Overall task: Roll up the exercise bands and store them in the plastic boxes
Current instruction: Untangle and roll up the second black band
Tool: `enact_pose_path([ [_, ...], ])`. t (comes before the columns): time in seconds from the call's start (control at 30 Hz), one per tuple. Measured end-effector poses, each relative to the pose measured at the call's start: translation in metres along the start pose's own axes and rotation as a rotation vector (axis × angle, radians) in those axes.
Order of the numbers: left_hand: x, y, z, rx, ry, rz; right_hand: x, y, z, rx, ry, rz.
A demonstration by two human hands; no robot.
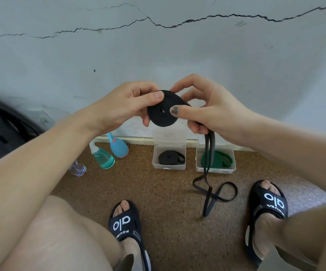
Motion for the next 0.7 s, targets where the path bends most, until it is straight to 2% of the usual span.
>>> enact_pose_path([
  [0.13,-0.003,0.004,-0.001,-0.044,-0.059,-0.059,0.001,0.002,-0.001,0.042,-0.058,-0.051],
  [0.27,-0.002,0.015,-0.003,-0.175,-0.058,0.160,0.007,0.015,-0.002,-0.136,0.009,-0.075],
  [0.33,-0.003,0.019,-0.005,-0.197,-0.080,0.152,0.007,0.018,-0.001,-0.192,0.061,-0.056],
  [0.4,-0.001,0.014,-0.005,-0.145,-0.063,0.114,0.004,0.011,0.001,-0.166,0.067,-0.064],
  [0.5,-0.001,-0.002,-0.004,-0.040,-0.025,0.058,-0.006,-0.009,0.004,-0.042,0.007,-0.135],
  [0.7,0.003,-0.001,-0.001,0.009,-0.020,-0.012,-0.001,-0.009,0.003,0.051,0.039,0.053],
])
Point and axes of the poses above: each hand's wrist, its own z-axis towards the middle knuckle, its own y-axis out of the palm, x = y × z, the point moved 7 cm from there along z, towards the middle knuckle, and after that the axes turned 4 degrees about x, right-handed, at the moved point
